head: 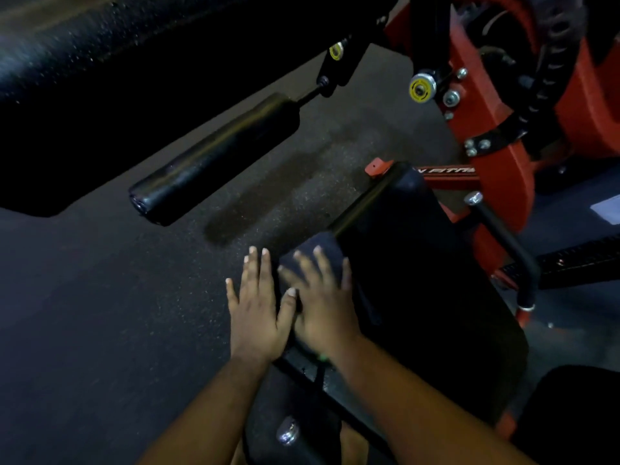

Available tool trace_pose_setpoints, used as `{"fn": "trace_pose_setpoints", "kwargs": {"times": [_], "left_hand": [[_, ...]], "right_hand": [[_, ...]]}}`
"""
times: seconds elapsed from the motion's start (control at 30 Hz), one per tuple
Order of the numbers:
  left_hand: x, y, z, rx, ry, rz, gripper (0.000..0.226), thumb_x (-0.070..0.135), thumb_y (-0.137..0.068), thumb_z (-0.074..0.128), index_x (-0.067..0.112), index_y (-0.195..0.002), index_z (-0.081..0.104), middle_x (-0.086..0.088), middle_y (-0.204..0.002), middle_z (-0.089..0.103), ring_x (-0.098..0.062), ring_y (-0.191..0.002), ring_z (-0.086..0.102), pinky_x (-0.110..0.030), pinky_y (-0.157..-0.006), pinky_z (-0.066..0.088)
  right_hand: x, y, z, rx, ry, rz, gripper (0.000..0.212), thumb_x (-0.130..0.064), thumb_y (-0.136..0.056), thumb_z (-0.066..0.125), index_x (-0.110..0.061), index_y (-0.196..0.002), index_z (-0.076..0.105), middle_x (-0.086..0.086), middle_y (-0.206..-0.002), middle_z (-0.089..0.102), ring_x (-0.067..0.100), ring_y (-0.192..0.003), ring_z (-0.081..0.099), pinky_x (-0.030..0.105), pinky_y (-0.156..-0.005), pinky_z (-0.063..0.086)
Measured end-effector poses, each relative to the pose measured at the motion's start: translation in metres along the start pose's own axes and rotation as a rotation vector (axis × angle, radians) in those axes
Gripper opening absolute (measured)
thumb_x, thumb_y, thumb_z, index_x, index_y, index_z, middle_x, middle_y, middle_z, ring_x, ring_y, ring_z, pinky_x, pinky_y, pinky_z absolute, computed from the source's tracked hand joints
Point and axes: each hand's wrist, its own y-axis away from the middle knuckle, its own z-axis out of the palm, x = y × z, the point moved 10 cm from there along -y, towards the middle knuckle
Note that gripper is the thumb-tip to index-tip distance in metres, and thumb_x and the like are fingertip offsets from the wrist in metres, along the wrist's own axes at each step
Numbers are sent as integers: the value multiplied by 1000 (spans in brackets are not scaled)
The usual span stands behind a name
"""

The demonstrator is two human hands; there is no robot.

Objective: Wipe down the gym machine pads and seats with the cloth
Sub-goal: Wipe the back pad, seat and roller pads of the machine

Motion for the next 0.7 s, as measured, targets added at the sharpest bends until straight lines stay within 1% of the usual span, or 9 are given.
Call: {"fn": "trace_pose_setpoints", "kwargs": {"times": [0.07,0.13,0.27,0.33,0.4,0.47,0.57,0.63,0.7], "left_hand": [[3,5,2,-7,-34,-2,75,65,-101,17,27,-163,-1,3,-172,-7,-14,-158,0,-58,-125,3],[10,11,12,-37,-135,45,75,66,-101,16,27,-164,1,1,-172,-6,-15,-158,-2,-58,-125,4],[22,11,31,-89,-455,166,81,72,-99,21,25,-164,6,-4,-172,0,-22,-159,0,-64,-123,6],[22,7,37,-124,-517,193,83,75,-98,22,27,-164,5,-4,-172,-2,-24,-159,-2,-66,-122,2],[24,7,40,-162,-546,212,83,75,-98,22,26,-164,10,-4,-172,0,-25,-158,1,-68,-121,1],[30,4,43,-201,-580,255,83,74,-98,25,20,-162,25,-7,-171,9,-26,-158,9,-71,-119,6],[51,-7,45,-227,-576,366,77,70,-96,33,18,-151,45,-9,-169,18,-27,-156,18,-71,-119,12],[57,-16,48,-246,-580,395,78,71,-97,30,23,-158,34,-6,-171,12,-25,-157,13,-69,-121,7],[54,-22,51,-237,-574,396,83,74,-97,25,25,-164,13,-3,-172,-1,-21,-159,1,-66,-122,-1]], "right_hand": [[-11,33,4,-21,-9,-164,73,-58,-88,43,-35,-157,36,-2,-170,18,29,-158,9,70,-118,13],[21,18,1,1,34,-259,75,-64,-89,43,-38,-158,33,-1,-170,19,28,-158,12,72,-117,12],[125,-57,-19,14,48,36,70,-72,-92,35,-45,-156,31,-3,-169,21,27,-158,9,76,-115,9],[130,-57,-19,67,-7,146,68,-69,-93,36,-42,-155,35,-2,-170,21,27,-158,9,73,-117,10],[106,-28,-13,118,-24,164,66,-64,-96,38,-40,-158,31,1,-170,18,30,-158,11,67,-118,15],[83,10,-4,122,-33,105,67,-60,-99,39,-39,-161,23,1,-172,13,29,-158,10,64,-120,19],[101,39,3,85,-2,36,68,-56,-96,40,-41,-160,23,-2,-171,15,26,-157,14,68,-117,24],[155,28,-2,112,28,177,68,-54,-94,39,-40,-160,27,1,-170,20,28,-157,17,74,-114,19],[232,3,-11,122,-72,512,64,-53,-100,36,-39,-161,21,3,-171,15,29,-157,12,76,-114,15]]}}
